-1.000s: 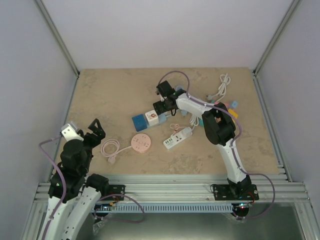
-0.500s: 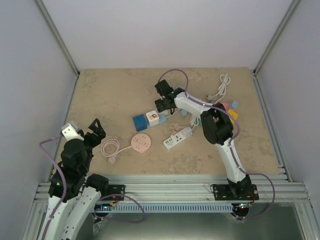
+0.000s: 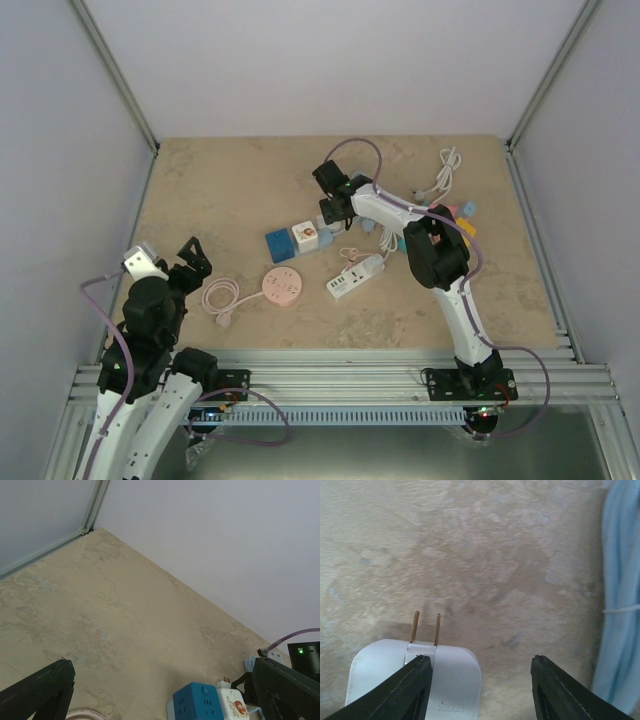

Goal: Insert the plug

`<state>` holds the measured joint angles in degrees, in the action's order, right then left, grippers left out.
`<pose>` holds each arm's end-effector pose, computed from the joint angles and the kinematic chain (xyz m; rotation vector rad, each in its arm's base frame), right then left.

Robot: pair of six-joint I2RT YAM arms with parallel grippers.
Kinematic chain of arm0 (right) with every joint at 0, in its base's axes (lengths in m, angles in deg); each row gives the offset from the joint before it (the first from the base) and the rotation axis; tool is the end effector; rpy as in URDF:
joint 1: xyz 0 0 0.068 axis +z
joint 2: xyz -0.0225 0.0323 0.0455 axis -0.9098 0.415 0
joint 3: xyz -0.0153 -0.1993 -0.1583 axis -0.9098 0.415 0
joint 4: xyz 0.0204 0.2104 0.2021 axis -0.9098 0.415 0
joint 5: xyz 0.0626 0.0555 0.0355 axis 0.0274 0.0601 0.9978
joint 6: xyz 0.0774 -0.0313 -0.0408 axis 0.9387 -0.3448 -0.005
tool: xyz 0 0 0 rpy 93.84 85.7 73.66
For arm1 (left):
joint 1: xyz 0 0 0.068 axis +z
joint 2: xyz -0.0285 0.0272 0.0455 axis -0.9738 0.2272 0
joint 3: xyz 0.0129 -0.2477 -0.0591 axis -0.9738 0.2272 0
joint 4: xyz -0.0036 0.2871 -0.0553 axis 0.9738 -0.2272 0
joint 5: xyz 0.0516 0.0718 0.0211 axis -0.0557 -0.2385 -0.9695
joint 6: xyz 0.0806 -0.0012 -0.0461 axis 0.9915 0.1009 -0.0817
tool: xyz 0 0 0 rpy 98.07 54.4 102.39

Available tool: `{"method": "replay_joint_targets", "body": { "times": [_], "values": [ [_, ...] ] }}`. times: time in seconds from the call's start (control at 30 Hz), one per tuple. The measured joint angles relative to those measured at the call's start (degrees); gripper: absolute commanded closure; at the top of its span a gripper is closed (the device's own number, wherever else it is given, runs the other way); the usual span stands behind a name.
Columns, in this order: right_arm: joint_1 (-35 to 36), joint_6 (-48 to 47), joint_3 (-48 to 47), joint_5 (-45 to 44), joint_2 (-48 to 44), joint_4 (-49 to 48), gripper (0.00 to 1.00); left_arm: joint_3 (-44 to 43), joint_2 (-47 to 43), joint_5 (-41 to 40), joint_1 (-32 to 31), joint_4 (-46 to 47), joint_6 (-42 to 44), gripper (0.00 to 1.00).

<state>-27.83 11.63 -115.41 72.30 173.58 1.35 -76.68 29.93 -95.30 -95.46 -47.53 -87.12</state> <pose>0.4360 0.3119 0.0898 -0.3375 2.6032 0.0295 0.1629 -0.0179 0.3076 -0.6063 1.7141 -0.3104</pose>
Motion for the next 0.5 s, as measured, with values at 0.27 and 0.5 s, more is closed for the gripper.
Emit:
{"method": "replay_joint_targets", "body": {
  "times": [0.27, 0.5],
  "values": [
    [-0.3, 2.8, -1.2, -7.1, 0.0, 3.5, 0.43, 0.0, 0.0, -0.1, 0.0, 0.0, -0.2, 0.01],
    [-0.5, 3.4, 2.8, -1.3, -4.0, -0.4, 0.21, 0.0, 0.0, -0.2, 0.0, -0.1, -0.2, 0.01]
  ]
}}
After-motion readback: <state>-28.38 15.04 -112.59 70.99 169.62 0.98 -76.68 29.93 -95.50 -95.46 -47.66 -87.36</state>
